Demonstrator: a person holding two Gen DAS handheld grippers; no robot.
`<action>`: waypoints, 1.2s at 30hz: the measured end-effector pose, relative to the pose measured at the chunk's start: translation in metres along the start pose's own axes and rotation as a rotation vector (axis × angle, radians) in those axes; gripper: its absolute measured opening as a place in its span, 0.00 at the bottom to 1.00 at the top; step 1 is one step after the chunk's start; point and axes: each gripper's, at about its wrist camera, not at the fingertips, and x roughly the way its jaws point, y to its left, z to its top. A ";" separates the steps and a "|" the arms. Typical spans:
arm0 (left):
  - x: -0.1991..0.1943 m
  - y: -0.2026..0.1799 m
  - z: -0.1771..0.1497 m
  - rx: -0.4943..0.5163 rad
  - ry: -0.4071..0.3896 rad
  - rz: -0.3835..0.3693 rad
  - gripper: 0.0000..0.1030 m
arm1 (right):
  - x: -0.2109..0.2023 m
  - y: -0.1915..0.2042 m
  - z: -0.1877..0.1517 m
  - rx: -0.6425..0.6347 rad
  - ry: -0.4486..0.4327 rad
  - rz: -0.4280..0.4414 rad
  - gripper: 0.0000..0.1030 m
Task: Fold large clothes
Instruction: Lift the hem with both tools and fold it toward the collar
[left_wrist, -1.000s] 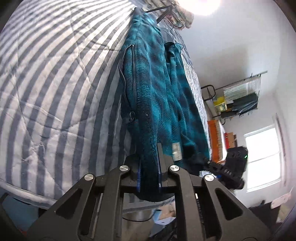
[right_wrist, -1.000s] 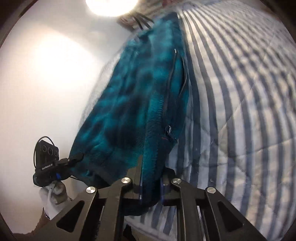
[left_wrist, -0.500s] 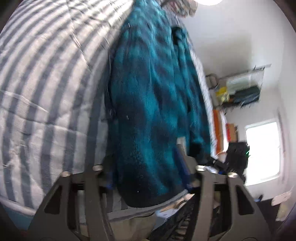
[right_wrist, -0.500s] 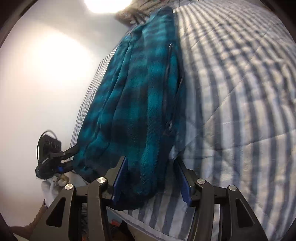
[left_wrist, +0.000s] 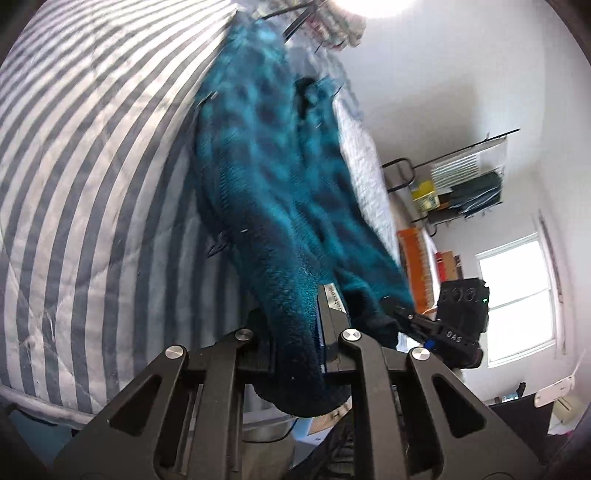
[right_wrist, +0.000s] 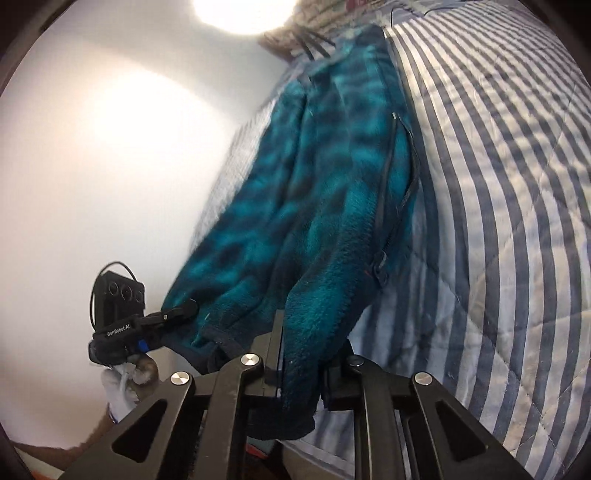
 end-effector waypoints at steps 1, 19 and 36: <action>-0.002 -0.004 0.004 0.006 -0.010 -0.007 0.12 | -0.003 0.001 0.003 0.008 -0.014 0.010 0.12; 0.001 -0.060 0.133 0.090 -0.168 -0.014 0.12 | -0.004 0.048 0.142 -0.052 -0.184 -0.079 0.11; 0.093 0.000 0.207 -0.041 -0.106 0.137 0.12 | 0.091 -0.007 0.218 0.038 -0.074 -0.218 0.11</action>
